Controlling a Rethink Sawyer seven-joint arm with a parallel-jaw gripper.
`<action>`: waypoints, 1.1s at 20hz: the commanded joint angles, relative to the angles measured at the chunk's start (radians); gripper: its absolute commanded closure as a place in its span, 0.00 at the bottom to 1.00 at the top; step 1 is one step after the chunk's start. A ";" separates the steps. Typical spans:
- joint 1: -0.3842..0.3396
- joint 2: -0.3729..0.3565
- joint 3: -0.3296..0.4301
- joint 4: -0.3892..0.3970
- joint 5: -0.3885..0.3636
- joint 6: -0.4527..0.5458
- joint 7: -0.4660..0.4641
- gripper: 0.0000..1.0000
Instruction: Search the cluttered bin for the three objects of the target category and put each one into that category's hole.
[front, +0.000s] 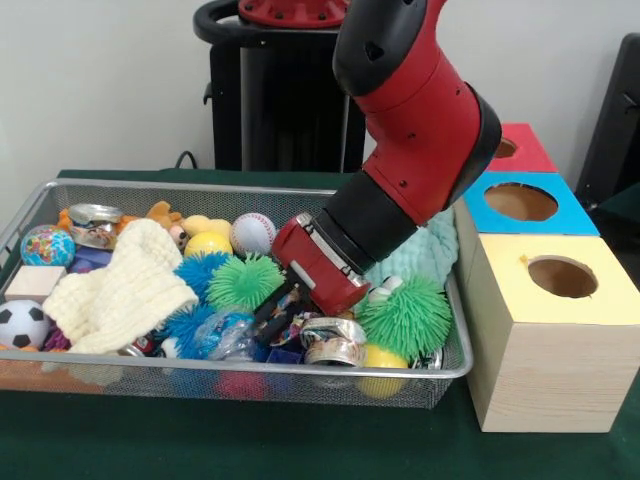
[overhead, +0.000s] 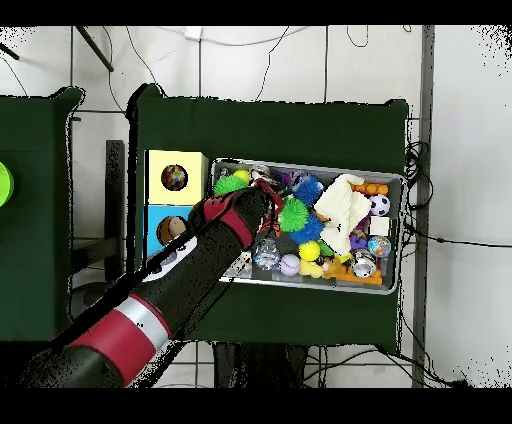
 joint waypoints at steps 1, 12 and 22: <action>-0.286 -0.358 0.567 0.129 -0.218 0.162 -0.586 0.00; -0.325 -0.398 0.640 0.136 -0.343 0.179 -0.481 0.00; -0.350 -0.471 0.679 0.027 -0.405 0.367 -0.515 0.00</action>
